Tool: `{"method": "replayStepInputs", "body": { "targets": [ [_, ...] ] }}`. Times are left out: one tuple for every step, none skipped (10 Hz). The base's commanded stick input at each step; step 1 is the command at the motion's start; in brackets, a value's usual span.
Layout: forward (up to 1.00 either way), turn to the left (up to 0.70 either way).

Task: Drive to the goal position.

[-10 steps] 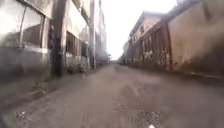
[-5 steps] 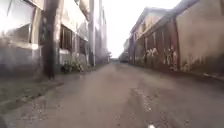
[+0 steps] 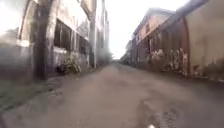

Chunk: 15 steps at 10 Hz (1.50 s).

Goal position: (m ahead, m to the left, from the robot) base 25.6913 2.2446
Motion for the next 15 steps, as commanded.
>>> {"method": "replayStepInputs", "body": {
  "targets": [
    [1.0,-0.27],
    [1.0,-0.14],
    [1.0,0.0],
    [1.0,0.0],
    [1.0,0.0],
    [1.0,0.0],
    [1.0,0.0],
    [1.0,0.0],
    [1.0,0.0],
    [1.0,0.0],
    [1.0,0.0],
    [1.0,0.0],
    [1.0,0.0],
    [1.0,0.0],
    [1.0,0.0]
  ]
}}
